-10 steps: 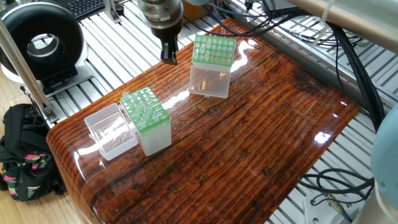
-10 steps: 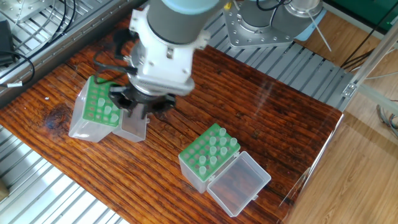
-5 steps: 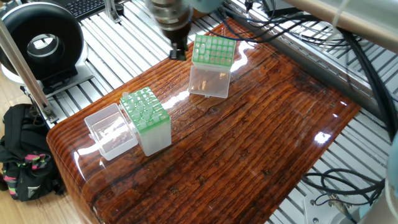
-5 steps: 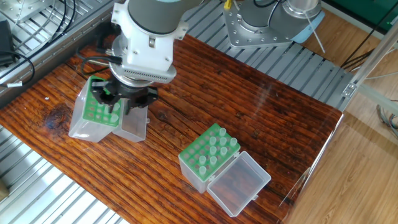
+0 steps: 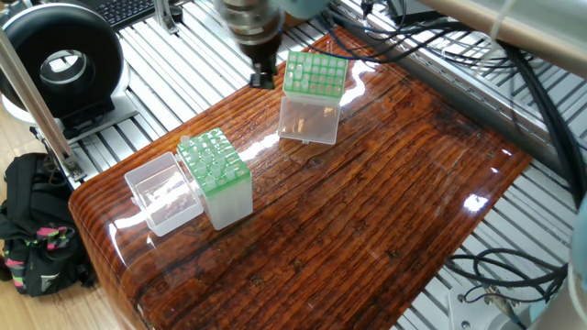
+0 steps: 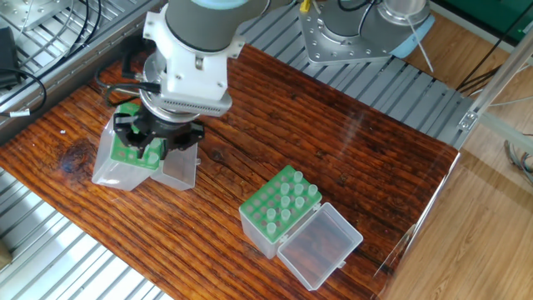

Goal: Transfer all large pipette tips from one holder to another

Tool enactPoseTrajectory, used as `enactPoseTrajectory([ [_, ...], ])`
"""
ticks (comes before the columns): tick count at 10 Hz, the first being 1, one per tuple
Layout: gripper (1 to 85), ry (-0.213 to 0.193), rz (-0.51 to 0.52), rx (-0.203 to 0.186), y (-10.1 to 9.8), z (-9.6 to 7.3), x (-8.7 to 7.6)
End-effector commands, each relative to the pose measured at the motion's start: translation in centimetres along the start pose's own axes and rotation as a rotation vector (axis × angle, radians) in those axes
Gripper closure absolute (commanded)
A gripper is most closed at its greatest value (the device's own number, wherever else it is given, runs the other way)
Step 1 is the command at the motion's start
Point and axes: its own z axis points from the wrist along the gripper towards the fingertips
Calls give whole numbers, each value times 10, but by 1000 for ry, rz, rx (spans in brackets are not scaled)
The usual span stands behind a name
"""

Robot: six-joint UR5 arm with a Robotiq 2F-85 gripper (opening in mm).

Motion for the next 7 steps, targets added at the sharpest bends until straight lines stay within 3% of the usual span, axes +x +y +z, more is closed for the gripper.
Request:
enactPoseTrajectory([
  [1, 483, -4, 6, -28, 13, -38, -30],
  [2, 483, -12, -8, -23, 18, -43, -42],
  [3, 483, -47, 7, -58, 37, -46, -56],
  [5, 480, -59, -7, -77, 56, -51, -65],
  [6, 480, -53, 47, -68, 69, -53, -71],
  [7, 490, -51, 89, -19, 74, -54, -77],
])
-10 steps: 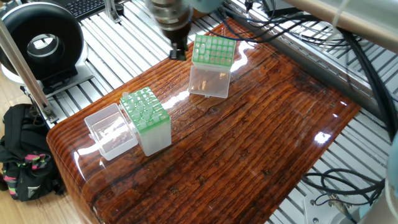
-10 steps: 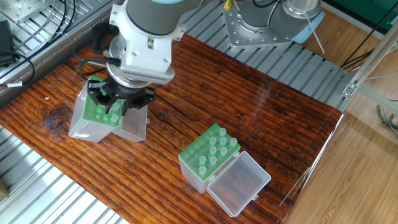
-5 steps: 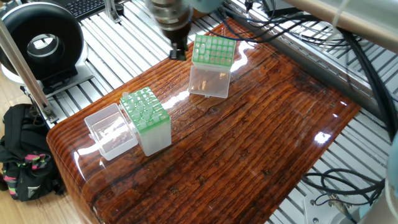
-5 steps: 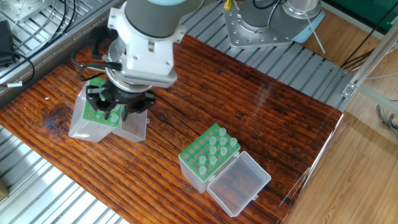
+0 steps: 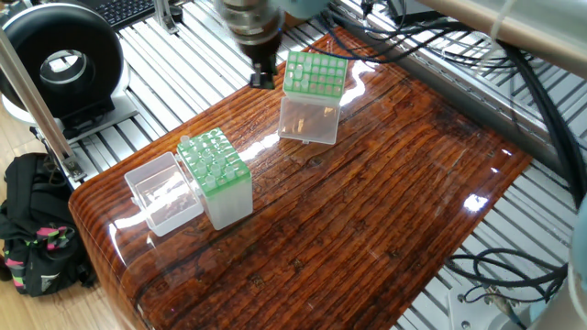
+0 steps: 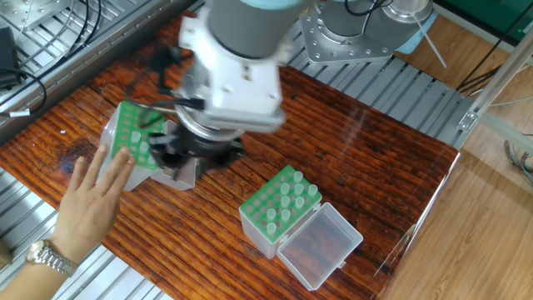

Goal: Transfer all large pipette tips from one holder to another

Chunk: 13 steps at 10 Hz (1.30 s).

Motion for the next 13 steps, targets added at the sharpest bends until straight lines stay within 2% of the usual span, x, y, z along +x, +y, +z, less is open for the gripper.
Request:
enactPoseTrajectory([
  [1, 503, -15, 87, 44, 28, -7, -22],
  [3, 533, 23, 85, 43, 30, -11, -15],
  [4, 537, 28, 73, 46, 30, -11, -14],
  [5, 537, 26, 75, 32, 33, -11, -14],
  [7, 557, 37, 67, 40, 30, -12, -7],
  [9, 557, 29, 70, 26, 30, -9, -5],
  [11, 560, 44, 62, -66, 31, -14, 11],
  [12, 557, 67, 13, -57, 11, -16, 23],
  [13, 553, 82, -9, -107, 5, -15, 34],
])
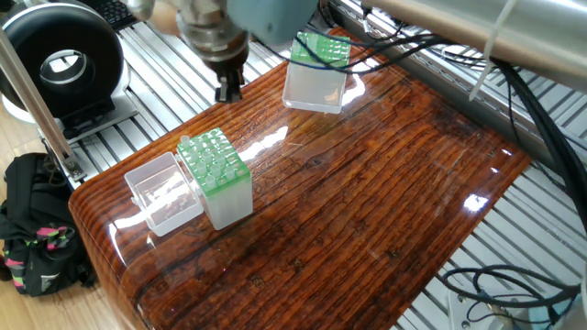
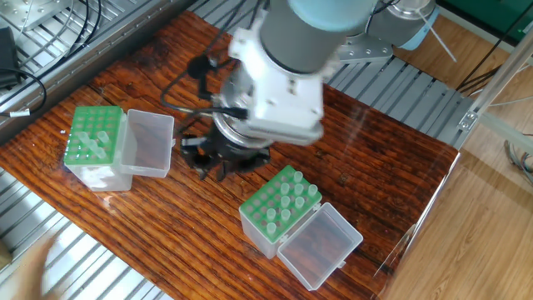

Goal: Transfer all large pipette tips from one holder to another

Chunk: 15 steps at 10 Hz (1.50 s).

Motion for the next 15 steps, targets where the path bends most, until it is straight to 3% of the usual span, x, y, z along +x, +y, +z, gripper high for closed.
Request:
enactPoseTrajectory([
  [1, 537, 21, -109, -164, -7, -1, 31],
  [2, 523, 5, -136, -189, -9, 3, 39],
  [4, 530, -14, -189, -122, -50, 21, 59],
  [7, 533, -98, -212, -178, -82, 48, 79],
  [9, 573, -152, -173, -195, -82, 52, 77],
  [11, 540, -147, -159, -244, -67, 45, 73],
  [13, 463, -141, -29, -303, -52, 37, 66],
  [14, 467, -116, 80, -273, -61, 40, 68],
  [15, 547, -97, 182, -245, -69, 42, 70],
])
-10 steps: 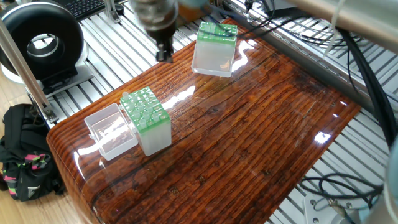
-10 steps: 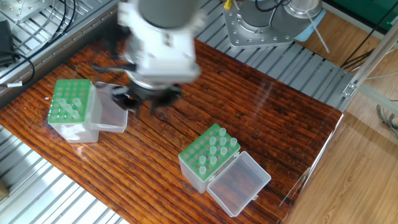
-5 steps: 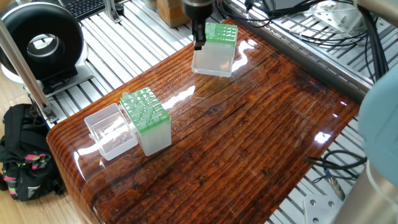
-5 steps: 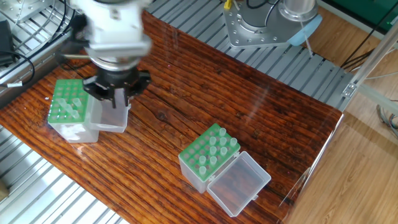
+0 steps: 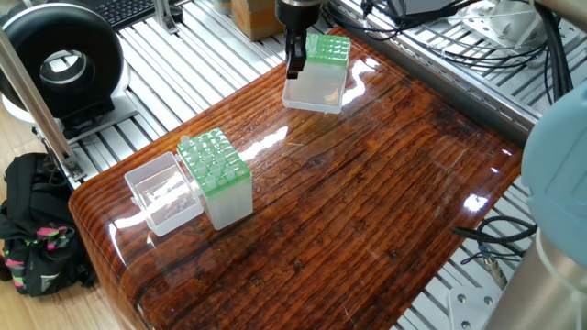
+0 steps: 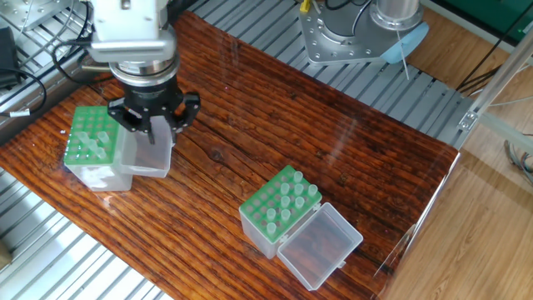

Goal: Transfer all large pipette tips from one holder to another

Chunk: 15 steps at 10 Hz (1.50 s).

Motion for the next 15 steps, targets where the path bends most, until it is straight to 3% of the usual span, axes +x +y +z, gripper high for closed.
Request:
enactPoseTrajectory([
  [1, 597, 25, 218, 32, -9, -2, 8],
  [2, 613, 29, 306, 13, -4, -2, 9],
  [3, 630, 22, 300, 34, -14, 1, 6],
  [5, 590, -16, 218, 52, -53, 9, 5],
  [6, 553, -14, 168, 62, -74, 2, 7],
  [7, 547, -11, 148, 49, -82, -5, 10],
  [9, 527, -25, 133, 29, -82, -9, 9],
  [11, 527, -40, 88, 67, -97, -4, -1],
  [15, 527, -59, 65, 62, -109, 5, -15],
])
